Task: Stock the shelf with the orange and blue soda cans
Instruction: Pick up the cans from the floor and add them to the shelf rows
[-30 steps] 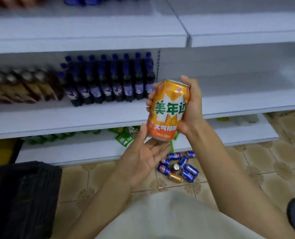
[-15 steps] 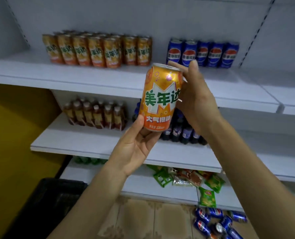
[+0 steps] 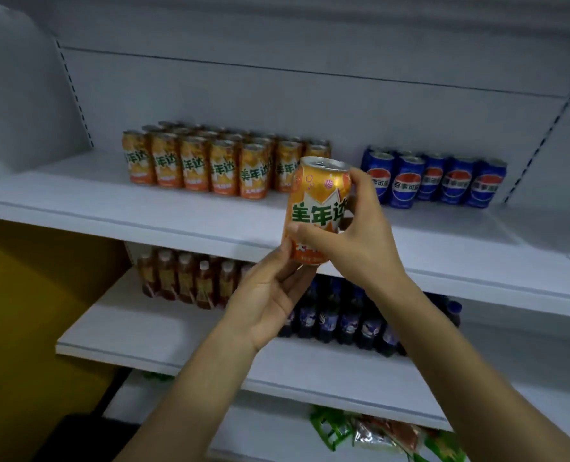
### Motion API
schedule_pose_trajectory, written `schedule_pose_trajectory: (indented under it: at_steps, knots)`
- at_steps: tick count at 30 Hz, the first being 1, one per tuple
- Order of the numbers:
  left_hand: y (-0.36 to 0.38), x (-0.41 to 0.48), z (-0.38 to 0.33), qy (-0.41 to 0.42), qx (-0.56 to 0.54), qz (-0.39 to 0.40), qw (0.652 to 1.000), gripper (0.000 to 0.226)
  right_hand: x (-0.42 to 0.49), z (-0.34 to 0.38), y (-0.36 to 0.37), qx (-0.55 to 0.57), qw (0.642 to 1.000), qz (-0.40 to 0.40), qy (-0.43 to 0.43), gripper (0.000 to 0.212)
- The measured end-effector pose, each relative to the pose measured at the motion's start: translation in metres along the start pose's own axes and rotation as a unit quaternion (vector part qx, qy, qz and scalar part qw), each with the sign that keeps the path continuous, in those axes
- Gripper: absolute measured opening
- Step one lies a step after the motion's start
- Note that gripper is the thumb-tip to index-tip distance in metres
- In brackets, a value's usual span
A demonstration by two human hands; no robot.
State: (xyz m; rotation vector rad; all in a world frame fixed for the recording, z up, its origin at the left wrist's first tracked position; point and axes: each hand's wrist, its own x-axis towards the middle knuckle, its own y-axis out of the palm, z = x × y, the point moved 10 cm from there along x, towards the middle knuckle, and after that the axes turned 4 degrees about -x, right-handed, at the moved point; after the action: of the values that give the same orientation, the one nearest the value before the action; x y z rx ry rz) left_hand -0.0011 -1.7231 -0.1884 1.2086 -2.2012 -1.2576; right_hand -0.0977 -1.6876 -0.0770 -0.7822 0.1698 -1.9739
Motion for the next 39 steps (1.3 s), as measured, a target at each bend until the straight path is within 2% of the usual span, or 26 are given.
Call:
schedule_pose_trajectory:
  at_steps: [4, 7, 11, 14, 16, 18, 20, 23, 25, 27, 29, 31, 34, 37, 39]
  knots:
    - [-0.009, 0.040, -0.027, -0.003, 0.024, -0.077, 0.997, 0.020, 0.050, -0.020, 0.020, 0.026, 1.000, -0.004, -0.001, 0.089]
    - [-0.013, 0.072, -0.046, -0.001, 0.019, -0.092, 0.996, 0.019, 0.079, -0.032, 0.041, 0.011, 1.000, 0.015, -0.008, 0.096]
    - [-0.019, 0.107, -0.066, 0.007, 0.012, -0.096, 0.995, 0.023, 0.119, -0.049, 0.056, -0.004, 1.000, 0.011, 0.002, 0.090]
    - [-0.032, 0.129, -0.099, 0.067, 0.144, -0.107, 0.981, 0.026, 0.145, -0.072, 0.070, -0.011, 1.000, 0.010, 0.025, 0.094]
    - [-0.040, 0.141, -0.138, 0.143, 0.322, -0.113, 0.929, 0.040, 0.159, -0.091, 0.081, -0.026, 0.999, 0.012, 0.041, 0.095]
    - [-0.032, 0.150, -0.171, 0.210, 0.486, -0.069, 0.845, 0.043, 0.167, -0.107, 0.092, -0.031, 0.998, 0.014, 0.053, 0.092]
    - [-0.013, 0.159, -0.189, 0.266, 0.599, -0.003, 0.755, 0.041, 0.172, -0.119, 0.102, -0.041, 0.997, 0.007, 0.066, 0.092]
    - [0.023, 0.167, -0.194, 0.342, 0.722, 0.082, 0.596, 0.041, 0.178, -0.129, 0.109, -0.052, 0.994, -0.019, 0.092, 0.095]
    - [0.041, 0.178, -0.183, 0.358, 0.778, 0.135, 0.499, 0.045, 0.180, -0.136, 0.113, -0.057, 0.991, -0.035, 0.114, 0.102]
    - [0.052, 0.188, -0.176, 0.363, 0.815, 0.158, 0.423, 0.048, 0.177, -0.144, 0.116, -0.087, 0.986, -0.053, 0.135, 0.101]
    - [0.058, 0.195, -0.167, 0.368, 0.834, 0.191, 0.363, 0.053, 0.170, -0.150, 0.116, -0.151, 0.973, -0.069, 0.157, 0.090]
    - [0.059, 0.201, -0.159, 0.368, 0.841, 0.227, 0.326, 0.057, 0.168, -0.151, 0.116, -0.203, 0.961, -0.082, 0.171, 0.074]
    - [0.054, 0.212, -0.158, 0.356, 0.848, 0.248, 0.304, 0.054, 0.176, -0.149, 0.117, -0.230, 0.950, -0.085, 0.191, 0.065]
    - [0.052, 0.219, -0.158, 0.313, 0.854, 0.260, 0.324, 0.060, 0.182, -0.149, 0.118, -0.241, 0.942, -0.084, 0.216, 0.064]
    - [0.054, 0.220, -0.160, 0.309, 0.858, 0.254, 0.322, 0.063, 0.182, -0.148, 0.121, -0.243, 0.941, -0.076, 0.224, 0.066]
